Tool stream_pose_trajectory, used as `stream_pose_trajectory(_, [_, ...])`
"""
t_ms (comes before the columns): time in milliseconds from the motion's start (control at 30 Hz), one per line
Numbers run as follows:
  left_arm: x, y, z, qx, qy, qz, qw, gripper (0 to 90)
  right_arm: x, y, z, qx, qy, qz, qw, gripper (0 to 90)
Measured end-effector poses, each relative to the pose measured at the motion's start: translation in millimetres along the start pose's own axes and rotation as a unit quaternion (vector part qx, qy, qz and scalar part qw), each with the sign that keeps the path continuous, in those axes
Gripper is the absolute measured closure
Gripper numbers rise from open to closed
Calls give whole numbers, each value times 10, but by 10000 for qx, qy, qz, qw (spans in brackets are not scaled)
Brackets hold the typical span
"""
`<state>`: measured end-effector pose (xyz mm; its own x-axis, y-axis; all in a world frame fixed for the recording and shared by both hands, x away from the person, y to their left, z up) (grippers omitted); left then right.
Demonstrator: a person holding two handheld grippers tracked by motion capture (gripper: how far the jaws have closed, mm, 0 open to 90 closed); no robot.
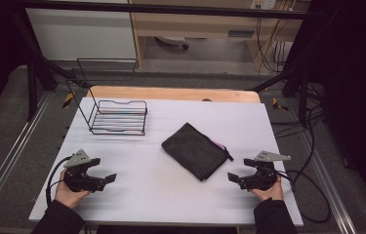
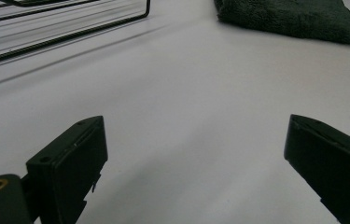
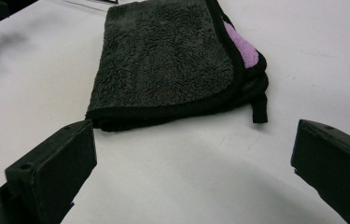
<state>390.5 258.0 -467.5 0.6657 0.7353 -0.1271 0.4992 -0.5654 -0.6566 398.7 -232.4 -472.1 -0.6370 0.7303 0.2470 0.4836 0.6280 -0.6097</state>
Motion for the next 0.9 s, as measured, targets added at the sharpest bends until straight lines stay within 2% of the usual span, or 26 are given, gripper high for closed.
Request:
stream_pose_trajectory(333, [0, 2, 17, 21, -14, -6, 10000, 59, 33, 28, -7, 100, -99, 97, 9999, 7])
stream_pose_trajectory(633, [6, 8, 27, 45, 20, -20, 10000, 60, 116, 84, -40, 103, -134, 71, 9998, 7])
stream_pose_trajectory(900, [6, 22, 38, 106, 41, -28, 9999, 62, 236, 182, -83, 207, -258, 116, 9994, 9])
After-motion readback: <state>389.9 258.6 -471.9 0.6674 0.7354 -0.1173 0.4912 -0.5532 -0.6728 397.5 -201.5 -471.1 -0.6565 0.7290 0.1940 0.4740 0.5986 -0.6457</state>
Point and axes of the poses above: each handheld gripper's, and its own axes: y roughly forward along the jaws, z roughly out of its underside, x roughly to its left, the point moved 6 cm from there along y, roughly forward along the jaws, and after that the axes turned 6 degrees about x, right-handed, at the moved point
